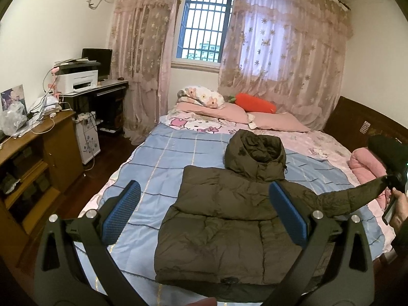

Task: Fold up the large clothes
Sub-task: 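Lay the sleeve across the jacket front and open the right gripper, then withdraw the right gripper up from the jacket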

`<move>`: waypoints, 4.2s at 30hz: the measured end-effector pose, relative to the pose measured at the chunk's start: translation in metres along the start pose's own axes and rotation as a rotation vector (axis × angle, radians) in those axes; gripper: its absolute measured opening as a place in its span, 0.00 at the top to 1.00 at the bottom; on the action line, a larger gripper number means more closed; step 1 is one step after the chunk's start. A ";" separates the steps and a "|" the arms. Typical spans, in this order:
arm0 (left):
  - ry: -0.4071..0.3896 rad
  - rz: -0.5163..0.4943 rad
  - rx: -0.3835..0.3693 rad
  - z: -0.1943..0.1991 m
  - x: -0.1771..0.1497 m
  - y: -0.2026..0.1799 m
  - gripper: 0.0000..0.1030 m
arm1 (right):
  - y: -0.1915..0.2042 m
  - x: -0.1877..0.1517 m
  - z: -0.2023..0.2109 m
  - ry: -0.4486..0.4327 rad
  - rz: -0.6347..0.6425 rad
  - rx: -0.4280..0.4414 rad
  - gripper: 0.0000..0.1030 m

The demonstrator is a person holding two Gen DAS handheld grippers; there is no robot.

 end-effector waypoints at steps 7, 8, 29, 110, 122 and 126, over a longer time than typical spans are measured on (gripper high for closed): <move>0.001 0.000 0.003 0.000 0.000 0.000 0.02 | 0.107 -0.014 0.016 -0.079 0.285 0.073 0.94; 0.002 0.001 0.002 0.000 0.000 0.000 0.02 | 0.123 -0.021 0.018 -0.081 0.327 0.092 0.94; 0.016 0.049 0.009 0.008 -0.009 0.030 0.02 | 0.339 -0.211 -0.008 0.069 0.803 0.257 0.94; 0.106 -0.098 0.053 -0.017 -0.022 -0.007 0.02 | 0.165 -0.199 0.204 0.204 0.728 0.278 0.01; 0.226 -0.196 -0.008 0.000 -0.043 -0.024 0.02 | 0.151 -0.176 0.236 0.130 0.699 0.338 0.01; 0.167 -0.191 -0.031 0.040 -0.054 -0.027 0.02 | 0.131 -0.163 0.266 0.051 0.673 0.450 0.01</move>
Point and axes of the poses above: each gripper's, at about its wrist camera, not at the fingertips, and z roughly against the way its jaws point, y to its left, x to its top, the point moved 5 cm from there along -z, roughly the way its jaws point, and after that the axes turned 1 degree about -y, right-handed, at the moved point
